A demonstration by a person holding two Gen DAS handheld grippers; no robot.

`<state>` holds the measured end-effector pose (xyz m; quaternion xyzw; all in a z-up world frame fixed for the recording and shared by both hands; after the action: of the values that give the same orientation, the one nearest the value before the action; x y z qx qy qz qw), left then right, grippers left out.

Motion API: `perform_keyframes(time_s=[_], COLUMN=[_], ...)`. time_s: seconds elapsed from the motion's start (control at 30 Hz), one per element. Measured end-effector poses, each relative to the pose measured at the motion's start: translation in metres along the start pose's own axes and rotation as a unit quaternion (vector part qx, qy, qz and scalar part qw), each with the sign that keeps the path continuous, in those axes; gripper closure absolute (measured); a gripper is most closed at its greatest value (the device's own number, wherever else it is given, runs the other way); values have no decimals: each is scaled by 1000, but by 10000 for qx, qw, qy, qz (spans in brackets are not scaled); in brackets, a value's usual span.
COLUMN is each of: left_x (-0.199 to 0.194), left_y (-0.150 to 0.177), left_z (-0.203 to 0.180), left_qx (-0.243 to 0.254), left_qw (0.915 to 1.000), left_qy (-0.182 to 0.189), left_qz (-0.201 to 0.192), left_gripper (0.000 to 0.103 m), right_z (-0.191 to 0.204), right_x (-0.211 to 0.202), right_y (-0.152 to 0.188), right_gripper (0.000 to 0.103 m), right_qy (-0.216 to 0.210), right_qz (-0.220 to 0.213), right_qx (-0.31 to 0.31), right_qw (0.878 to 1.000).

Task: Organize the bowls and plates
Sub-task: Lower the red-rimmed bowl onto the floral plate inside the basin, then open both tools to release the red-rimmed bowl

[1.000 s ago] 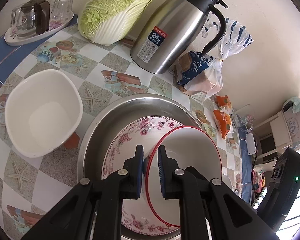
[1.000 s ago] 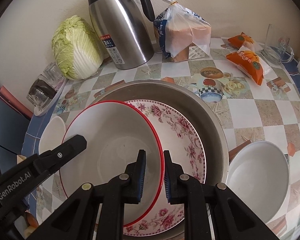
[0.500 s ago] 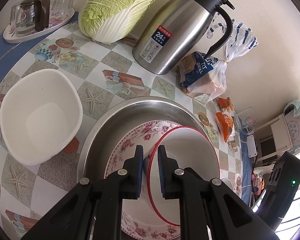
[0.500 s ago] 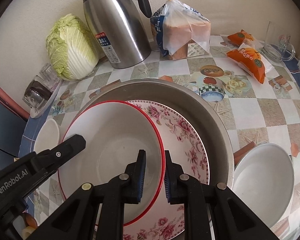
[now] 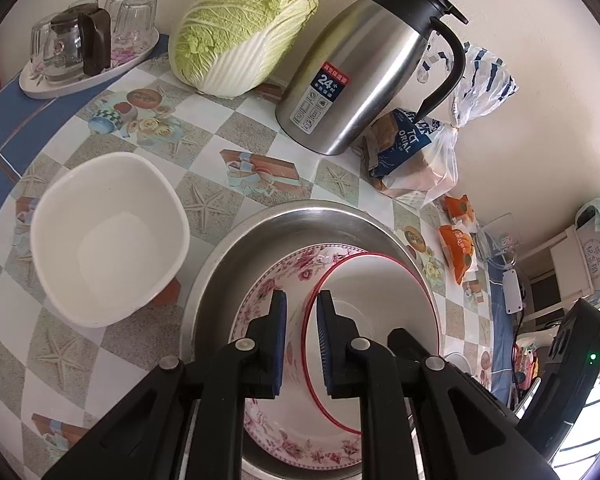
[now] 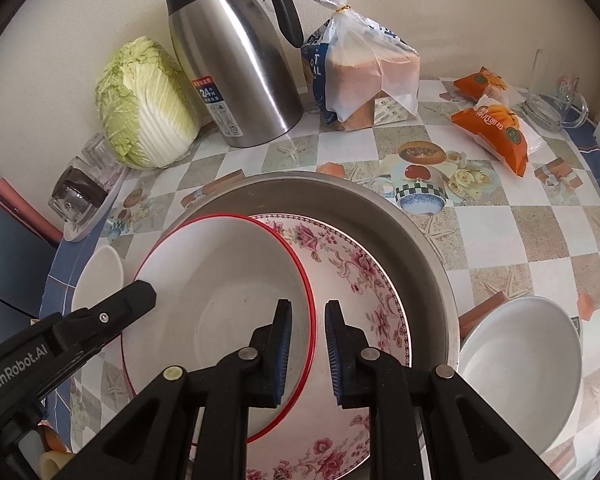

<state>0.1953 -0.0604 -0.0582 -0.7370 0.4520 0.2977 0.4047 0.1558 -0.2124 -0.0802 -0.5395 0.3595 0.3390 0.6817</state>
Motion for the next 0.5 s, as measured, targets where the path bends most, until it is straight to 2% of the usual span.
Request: perform_keyframes(time_s=[0.13,0.2,0.33,0.4,0.47,0.5], left_x=[-12,-17,-27,-31,-34,-35], left_y=[0,2,4,5,6,6], left_z=[-4,-5,-3,1,4,6], left_qx=[149,216,283,269,279,286], left_qw=[9997,9994,9985,9980,9971,9966], left_qy=[-127,-225,-386,-497,-642,-705], left_qz=[-122,-174,-254,-272,-291,-301], left_gripper=[86,77,63,53,38,36], right_z=[-2,-2,-6,-8,-10,-10], right_x=[-13,-19,-29,-32,-36,-38], right_y=[-4,-5,-5,-4,-2,-1], right_gripper=[84,80,57,53,45,42], right_qy=[53,74,140,161,187,196], right_qz=[-90,-136,-170,-177,-170,-171], right_qx=[-55,-82,-65,-43,-41,-47], right_qw=[9999,9998,9997,9997,9997,9996])
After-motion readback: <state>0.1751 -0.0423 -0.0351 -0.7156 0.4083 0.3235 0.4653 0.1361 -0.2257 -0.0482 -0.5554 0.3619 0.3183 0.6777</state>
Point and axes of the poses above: each gripper's, at about its wrist camera, not at the fingertips, and x roughly the way its jaws point, z to its left, y to its underside, the point moved 6 cm from there along x, roughly the way its jaws point, and after that the axes turned 9 degrees about -x, right-handed, at the moved point
